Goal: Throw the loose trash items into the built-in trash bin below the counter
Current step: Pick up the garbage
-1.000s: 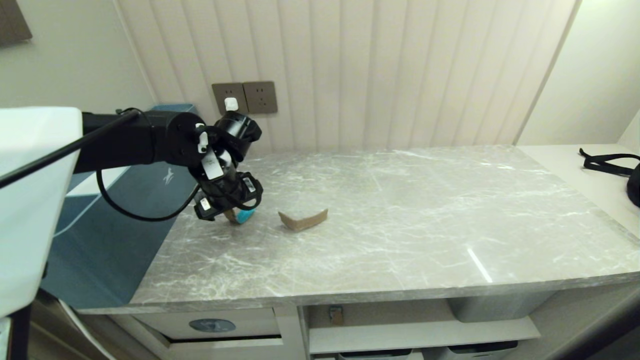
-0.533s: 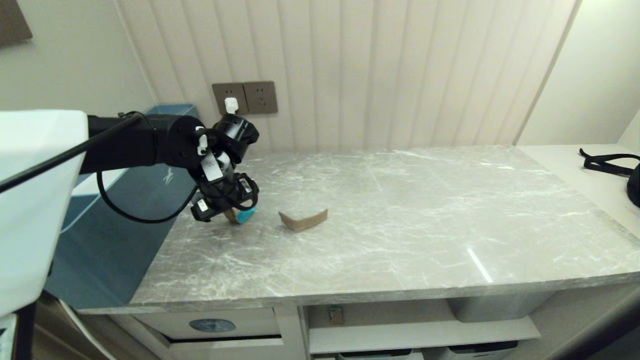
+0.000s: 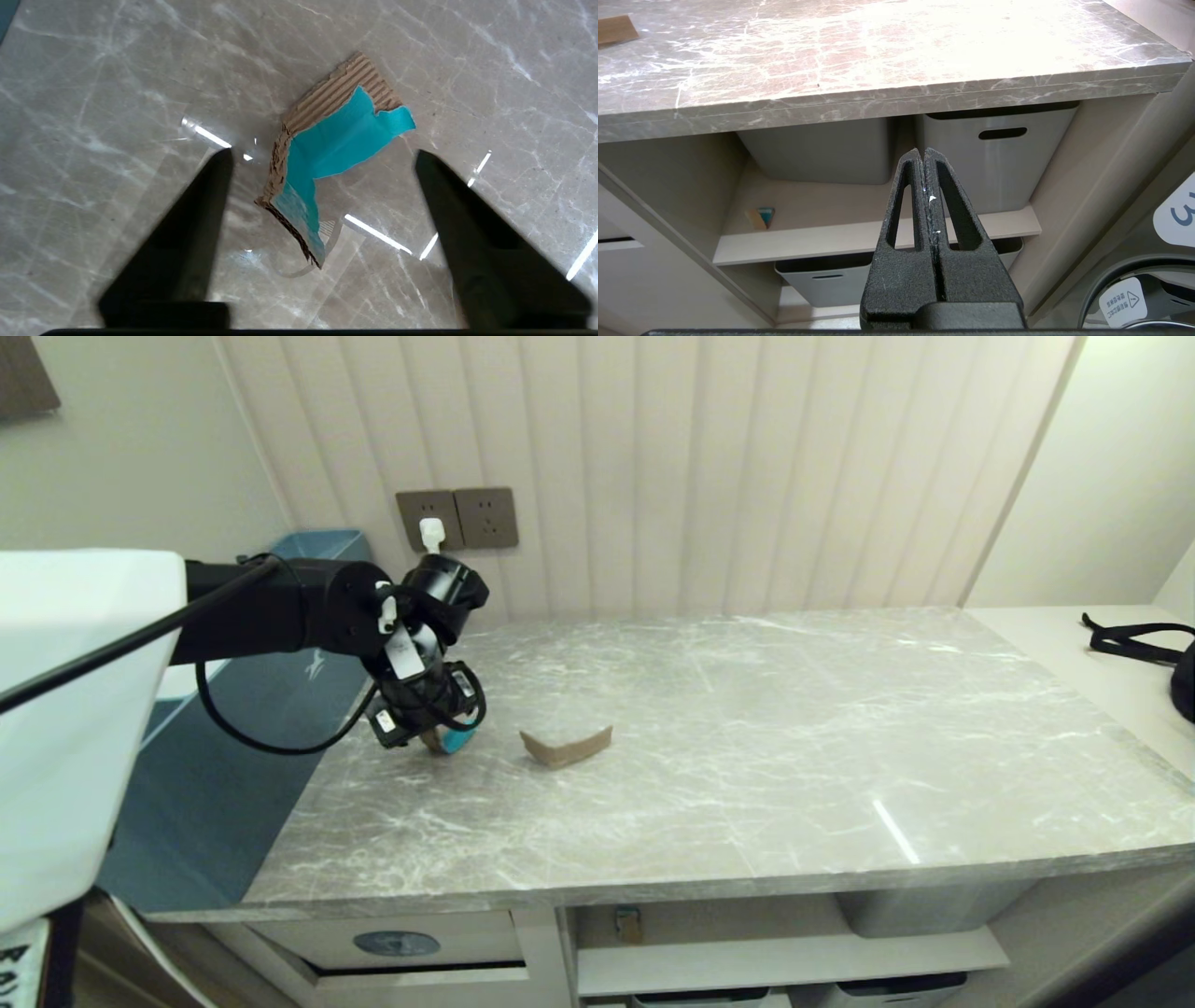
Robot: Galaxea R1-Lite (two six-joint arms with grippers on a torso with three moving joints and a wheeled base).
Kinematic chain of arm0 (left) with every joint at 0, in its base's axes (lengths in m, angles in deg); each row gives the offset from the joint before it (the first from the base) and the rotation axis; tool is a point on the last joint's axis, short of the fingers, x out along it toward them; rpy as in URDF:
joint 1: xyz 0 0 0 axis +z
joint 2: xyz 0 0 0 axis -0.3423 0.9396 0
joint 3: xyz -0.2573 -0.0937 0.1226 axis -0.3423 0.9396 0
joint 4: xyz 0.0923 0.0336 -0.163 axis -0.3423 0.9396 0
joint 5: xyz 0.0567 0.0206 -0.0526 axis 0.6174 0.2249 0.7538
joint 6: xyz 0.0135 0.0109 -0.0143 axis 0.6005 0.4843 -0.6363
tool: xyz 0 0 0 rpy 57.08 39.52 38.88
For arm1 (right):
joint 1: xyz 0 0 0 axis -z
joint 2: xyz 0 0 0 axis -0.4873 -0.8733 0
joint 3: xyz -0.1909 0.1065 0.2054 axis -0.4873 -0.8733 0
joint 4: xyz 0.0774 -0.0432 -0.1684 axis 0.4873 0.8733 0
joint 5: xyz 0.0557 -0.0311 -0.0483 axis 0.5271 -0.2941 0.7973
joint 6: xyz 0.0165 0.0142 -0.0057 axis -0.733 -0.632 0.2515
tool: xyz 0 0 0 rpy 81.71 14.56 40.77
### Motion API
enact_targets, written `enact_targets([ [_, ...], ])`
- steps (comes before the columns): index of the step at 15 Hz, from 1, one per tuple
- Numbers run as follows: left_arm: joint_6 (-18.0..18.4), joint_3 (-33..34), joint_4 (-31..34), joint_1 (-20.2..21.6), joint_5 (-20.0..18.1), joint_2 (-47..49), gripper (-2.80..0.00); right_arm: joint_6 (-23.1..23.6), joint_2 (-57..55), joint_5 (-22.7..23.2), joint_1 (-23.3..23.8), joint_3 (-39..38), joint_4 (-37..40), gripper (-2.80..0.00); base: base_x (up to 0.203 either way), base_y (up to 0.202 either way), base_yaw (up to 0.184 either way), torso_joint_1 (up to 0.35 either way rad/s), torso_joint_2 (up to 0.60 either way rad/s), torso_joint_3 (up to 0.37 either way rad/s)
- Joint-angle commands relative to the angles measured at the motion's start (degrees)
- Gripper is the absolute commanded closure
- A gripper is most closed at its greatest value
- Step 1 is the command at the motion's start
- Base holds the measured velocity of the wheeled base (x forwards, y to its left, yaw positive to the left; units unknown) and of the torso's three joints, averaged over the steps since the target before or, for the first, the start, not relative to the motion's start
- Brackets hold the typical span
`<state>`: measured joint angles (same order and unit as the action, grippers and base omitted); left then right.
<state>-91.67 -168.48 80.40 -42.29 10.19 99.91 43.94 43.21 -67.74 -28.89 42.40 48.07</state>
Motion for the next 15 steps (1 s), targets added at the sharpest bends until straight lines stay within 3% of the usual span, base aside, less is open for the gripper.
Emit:
enact_targets([
  [1, -0.25, 0.01, 0.19, -0.05, 0.15, 0.21, 0.0, -0.01, -0.09, -0.01, 0.0, -0.09, -0.02, 0.0, 0.0, 0.0, 0.0, 0.0, 0.0, 0.0],
  [12, 0.24, 1.22, 1.24, -0.82, -0.17, -2.25, 0.0, -0.01, -0.09, -0.01, 0.0, -0.09, -0.02, 0.0, 0.0, 0.0, 0.0, 0.0, 0.0, 0.0],
  [15, 3.6, 3.67, 0.78, -2.01, -1.67, -8.28, 0.0, -0.01, -0.09, -0.01, 0.0, -0.09, -0.02, 0.0, 0.0, 0.0, 0.0, 0.0, 0.0, 0.0],
])
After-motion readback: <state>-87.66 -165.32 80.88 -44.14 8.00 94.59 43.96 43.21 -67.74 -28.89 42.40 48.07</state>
